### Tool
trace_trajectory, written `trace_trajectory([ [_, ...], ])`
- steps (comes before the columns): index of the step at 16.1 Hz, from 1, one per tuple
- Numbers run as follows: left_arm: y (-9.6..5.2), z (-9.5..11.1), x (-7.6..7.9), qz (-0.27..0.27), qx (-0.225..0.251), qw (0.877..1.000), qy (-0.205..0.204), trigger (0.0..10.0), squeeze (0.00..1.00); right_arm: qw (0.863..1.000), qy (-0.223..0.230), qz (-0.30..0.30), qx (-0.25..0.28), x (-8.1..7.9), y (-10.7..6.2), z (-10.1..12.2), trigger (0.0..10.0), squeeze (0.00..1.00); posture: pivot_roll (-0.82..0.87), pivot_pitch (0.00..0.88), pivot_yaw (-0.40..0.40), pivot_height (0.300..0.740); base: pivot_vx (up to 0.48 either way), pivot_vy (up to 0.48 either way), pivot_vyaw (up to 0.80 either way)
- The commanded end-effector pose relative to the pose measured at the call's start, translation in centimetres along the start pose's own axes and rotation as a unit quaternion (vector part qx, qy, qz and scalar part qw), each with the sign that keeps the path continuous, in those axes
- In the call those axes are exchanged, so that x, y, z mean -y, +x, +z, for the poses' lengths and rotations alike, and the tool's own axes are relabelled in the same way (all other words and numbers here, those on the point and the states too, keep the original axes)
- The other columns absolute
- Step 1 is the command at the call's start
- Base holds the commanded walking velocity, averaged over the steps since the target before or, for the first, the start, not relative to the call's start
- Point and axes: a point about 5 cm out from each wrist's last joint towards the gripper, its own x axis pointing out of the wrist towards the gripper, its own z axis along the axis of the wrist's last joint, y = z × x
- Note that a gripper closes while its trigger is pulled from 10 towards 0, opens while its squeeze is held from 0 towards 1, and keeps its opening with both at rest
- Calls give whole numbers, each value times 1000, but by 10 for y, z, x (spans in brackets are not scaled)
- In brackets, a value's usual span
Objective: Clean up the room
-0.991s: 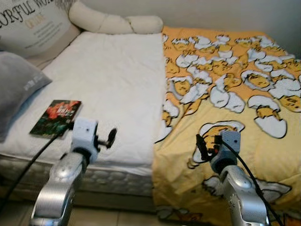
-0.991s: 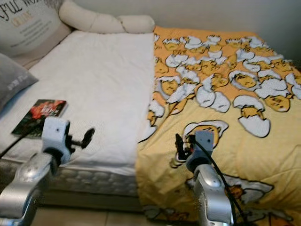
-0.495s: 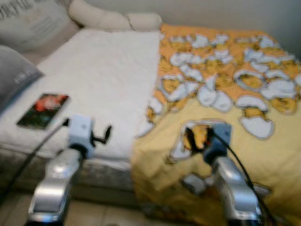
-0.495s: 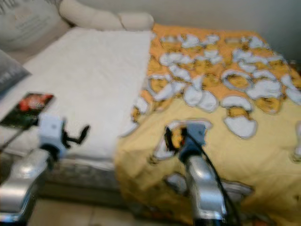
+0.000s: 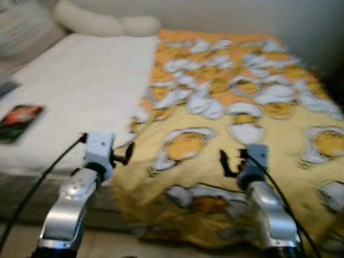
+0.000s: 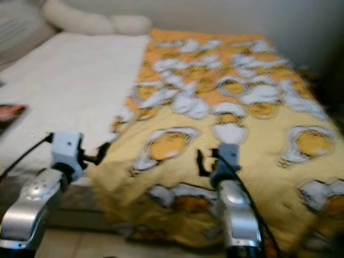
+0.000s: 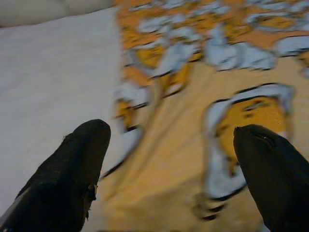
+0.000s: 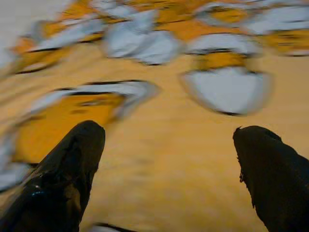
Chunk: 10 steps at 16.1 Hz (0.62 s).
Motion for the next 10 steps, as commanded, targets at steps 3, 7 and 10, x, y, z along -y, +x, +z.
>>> trace_trajectory([
  [3,2,3,0,1,3,1000,9,10000,8,1000,4,7,-5,-6,2,-2,10000,1000,81,0,0,740,0,-363,-800],
  [7,4,4,0,-2,4,1000,13,10000,8,1000,14,8,-9,-7,5,-2,10000,1000,80,0,4,740,0,-360,-800],
  [10,5,4,-2,0,4,1000,15,10000,12,1000,14,8,-11,-8,7,-2,10000,1000,80,0,6,740,0,-355,-800],
])
